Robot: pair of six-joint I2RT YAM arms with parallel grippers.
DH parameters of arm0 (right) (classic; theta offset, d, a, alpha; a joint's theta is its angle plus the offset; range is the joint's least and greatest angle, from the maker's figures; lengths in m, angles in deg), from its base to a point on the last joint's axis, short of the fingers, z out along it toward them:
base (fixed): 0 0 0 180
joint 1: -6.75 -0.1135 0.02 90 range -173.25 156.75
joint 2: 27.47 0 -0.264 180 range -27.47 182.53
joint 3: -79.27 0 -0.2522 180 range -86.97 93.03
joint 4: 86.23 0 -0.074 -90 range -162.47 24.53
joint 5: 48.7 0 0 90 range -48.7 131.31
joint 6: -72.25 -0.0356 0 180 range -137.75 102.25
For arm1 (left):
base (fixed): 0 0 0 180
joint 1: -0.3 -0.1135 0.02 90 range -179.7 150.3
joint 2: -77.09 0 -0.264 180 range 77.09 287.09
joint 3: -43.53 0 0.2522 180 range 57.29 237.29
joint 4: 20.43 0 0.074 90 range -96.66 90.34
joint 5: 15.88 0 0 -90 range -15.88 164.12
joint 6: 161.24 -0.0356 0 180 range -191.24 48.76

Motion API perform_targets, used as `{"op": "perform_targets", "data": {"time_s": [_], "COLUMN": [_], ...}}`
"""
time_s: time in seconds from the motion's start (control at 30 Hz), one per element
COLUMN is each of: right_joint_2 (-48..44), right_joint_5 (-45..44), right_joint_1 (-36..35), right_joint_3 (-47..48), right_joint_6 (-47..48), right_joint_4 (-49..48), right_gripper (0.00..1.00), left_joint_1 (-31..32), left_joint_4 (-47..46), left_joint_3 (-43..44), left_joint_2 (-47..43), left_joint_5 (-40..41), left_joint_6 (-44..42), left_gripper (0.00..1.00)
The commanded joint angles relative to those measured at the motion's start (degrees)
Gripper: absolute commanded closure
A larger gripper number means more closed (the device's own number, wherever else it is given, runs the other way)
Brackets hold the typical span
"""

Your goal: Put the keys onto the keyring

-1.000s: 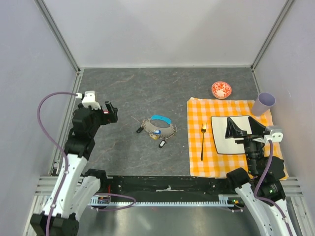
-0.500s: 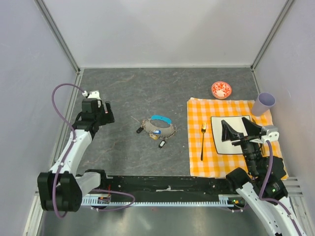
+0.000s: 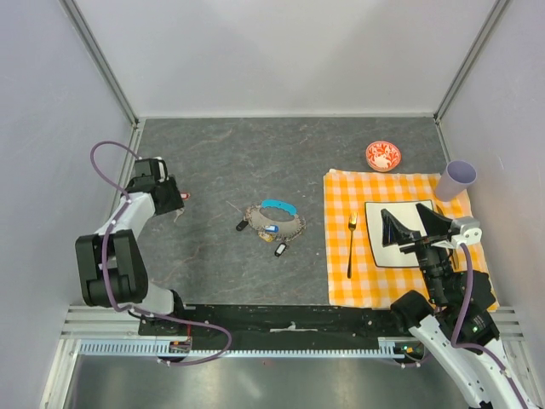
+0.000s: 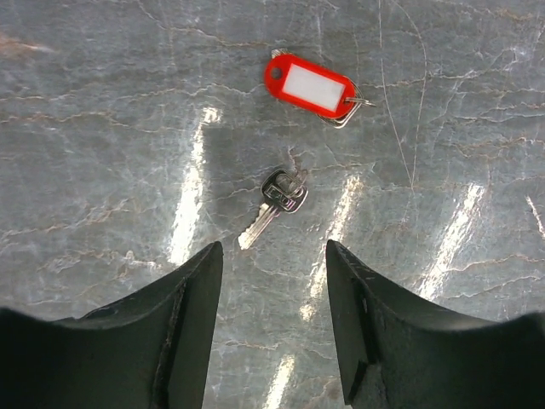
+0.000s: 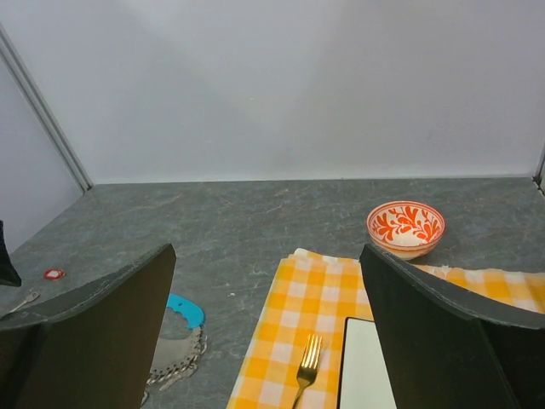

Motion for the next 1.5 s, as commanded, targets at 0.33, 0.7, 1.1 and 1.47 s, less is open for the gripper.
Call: {"op": "perform_targets", "data": {"time_s": [0.33, 0.7, 1.1, 1.47], "right_joint_2": [-0.58, -0.49, -0.49, -0.58], "right_joint_5": [-0.99, -0.99, -0.73, -0.46], "right_joint_1": [-1.92, -2.62, -2.8, -2.89], "right_joint_3": [0.63, 0.63, 0.54, 0.54], "right_joint_6": [0.04, 0.22, 0.22, 0.22], "right_joint_4": [-0.12, -0.12, -0.21, -0.12], "right_gripper": [0.02, 0.02, 0.02, 0.02], "left_joint_1": [-1.02, -1.02, -0.93, -0.84], "left_joint_4": [-2.68, -4.35, -4.35, -4.09], "left_joint_3": [5.38, 5.29, 6.17, 6.34], "left_joint_2": [10.47, 12.4, 13.55, 13.9], "left_joint_5": [-7.01, -8.15, -8.06, -8.32], "left_joint_6": [-7.38, -9.67, -9.93, -11.51], "left_gripper": [0.63, 0.64, 0.75, 0.76]}}
